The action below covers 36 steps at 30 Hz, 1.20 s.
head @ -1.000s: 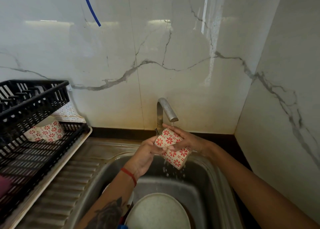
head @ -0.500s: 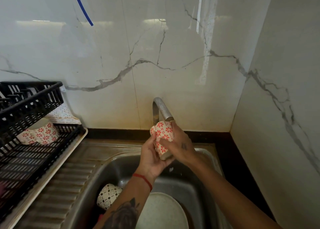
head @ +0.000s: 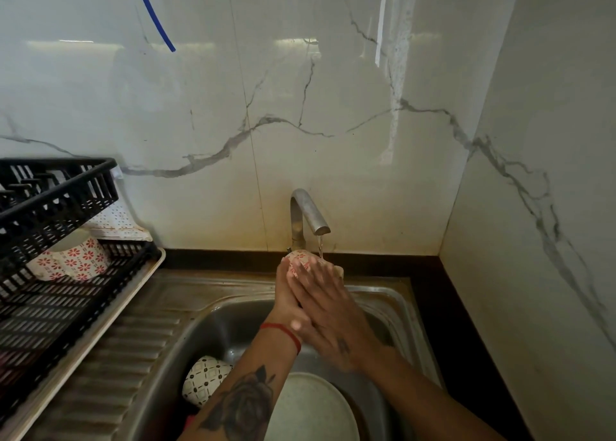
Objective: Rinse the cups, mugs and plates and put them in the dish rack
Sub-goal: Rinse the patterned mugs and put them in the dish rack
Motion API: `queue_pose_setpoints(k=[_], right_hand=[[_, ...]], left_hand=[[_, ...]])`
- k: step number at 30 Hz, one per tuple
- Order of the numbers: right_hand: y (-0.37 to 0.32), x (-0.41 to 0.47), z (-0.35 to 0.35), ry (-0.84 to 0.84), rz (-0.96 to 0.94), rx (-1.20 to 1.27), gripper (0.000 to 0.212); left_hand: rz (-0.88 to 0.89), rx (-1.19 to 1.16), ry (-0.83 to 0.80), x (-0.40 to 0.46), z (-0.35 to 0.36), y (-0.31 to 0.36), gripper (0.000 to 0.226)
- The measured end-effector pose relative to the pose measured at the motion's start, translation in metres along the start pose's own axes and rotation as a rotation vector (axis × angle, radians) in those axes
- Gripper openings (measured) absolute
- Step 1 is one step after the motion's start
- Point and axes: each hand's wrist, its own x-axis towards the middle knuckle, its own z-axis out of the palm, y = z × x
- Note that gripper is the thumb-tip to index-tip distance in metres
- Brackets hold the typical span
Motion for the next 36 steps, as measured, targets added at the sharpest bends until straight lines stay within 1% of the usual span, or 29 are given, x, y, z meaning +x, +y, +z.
queue_pose_setpoints(k=[1, 2, 3, 4, 5, 7, 9, 11, 13, 14, 16, 18, 20, 22, 23, 25, 26, 28, 30, 32, 34, 35, 36], right_hand=[[0.005, -0.006, 0.001, -0.031, -0.007, 0.031, 0.068], [0.011, -0.013, 0.002, -0.071, -0.001, 0.048, 0.069], [0.018, -0.018, 0.001, -0.111, 0.003, 0.031, 0.071], [0.024, -0.021, -0.002, -0.147, 0.011, -0.009, 0.070], [0.028, -0.023, -0.003, -0.150, 0.027, -0.051, 0.068], [0.027, -0.021, -0.006, -0.096, 0.076, -0.098, 0.063], [0.016, -0.014, -0.007, -0.036, 0.171, -0.057, 0.066], [0.006, -0.007, -0.005, 0.013, 0.207, 0.021, 0.064], [0.002, -0.007, -0.003, -0.022, 0.137, 0.084, 0.061], [0.003, -0.009, -0.003, -0.057, 0.090, 0.096, 0.061], [0.010, -0.016, -0.005, -0.117, 0.010, 0.069, 0.061], [0.023, -0.020, -0.007, -0.143, -0.021, -0.012, 0.061], [0.035, -0.019, -0.012, -0.134, 0.061, -0.100, 0.060], [0.041, -0.012, -0.015, -0.126, 0.171, -0.157, 0.062], [0.039, -0.005, -0.015, -0.128, 0.193, -0.159, 0.065], [0.029, 0.010, -0.011, -0.116, 0.233, -0.064, 0.071], [0.022, 0.017, -0.009, -0.102, 0.248, -0.004, 0.073], [0.014, 0.022, -0.008, -0.083, 0.195, 0.027, 0.072], [0.012, 0.019, -0.009, -0.108, 0.092, -0.004, 0.066], [0.016, 0.012, -0.011, -0.143, -0.032, -0.099, 0.062], [0.023, 0.001, -0.012, -0.164, -0.144, -0.256, 0.060], [0.027, -0.004, -0.013, -0.170, -0.149, -0.297, 0.058], [0.032, -0.007, -0.015, -0.173, -0.108, -0.275, 0.057]], left_hand=[[-0.095, -0.006, 0.183, 0.000, 0.000, 0.000, 0.057], [-0.236, -0.033, 0.226, -0.002, 0.007, 0.004, 0.062], [-0.288, -0.051, 0.243, -0.002, 0.009, 0.007, 0.063], [-0.312, -0.063, 0.286, -0.005, 0.012, 0.007, 0.061], [-0.289, -0.041, 0.306, -0.009, 0.012, 0.006, 0.059], [-0.278, -0.119, 0.353, -0.007, 0.014, 0.001, 0.054], [-0.266, -0.123, 0.343, -0.006, 0.020, -0.005, 0.052], [-0.216, -0.096, 0.315, -0.003, 0.024, -0.006, 0.053], [-0.214, -0.017, 0.317, -0.003, 0.020, -0.004, 0.057], [-0.233, -0.014, 0.293, -0.005, 0.018, -0.001, 0.061], [-0.320, -0.098, 0.282, -0.008, 0.014, 0.004, 0.069], [-0.379, -0.207, 0.308, -0.009, 0.011, 0.007, 0.073], [-0.381, -0.252, 0.344, -0.006, 0.009, 0.008, 0.074], [-0.360, -0.258, 0.360, -0.004, 0.006, 0.004, 0.076], [-0.354, -0.236, 0.350, -0.003, 0.006, 0.000, 0.077], [-0.331, -0.205, 0.290, -0.001, 0.009, -0.007, 0.076], [-0.287, -0.214, 0.254, 0.000, 0.011, -0.008, 0.073], [-0.169, -0.249, 0.195, 0.005, 0.013, -0.008, 0.067], [-0.106, -0.191, 0.215, 0.010, 0.010, -0.003, 0.069], [-0.133, -0.134, 0.260, 0.011, 0.004, 0.001, 0.074], [-0.208, -0.188, 0.254, 0.006, 0.001, 0.003, 0.076], [-0.228, -0.220, 0.247, 0.004, 0.000, 0.003, 0.075], [-0.233, -0.248, 0.239, 0.004, 0.000, 0.002, 0.073]])
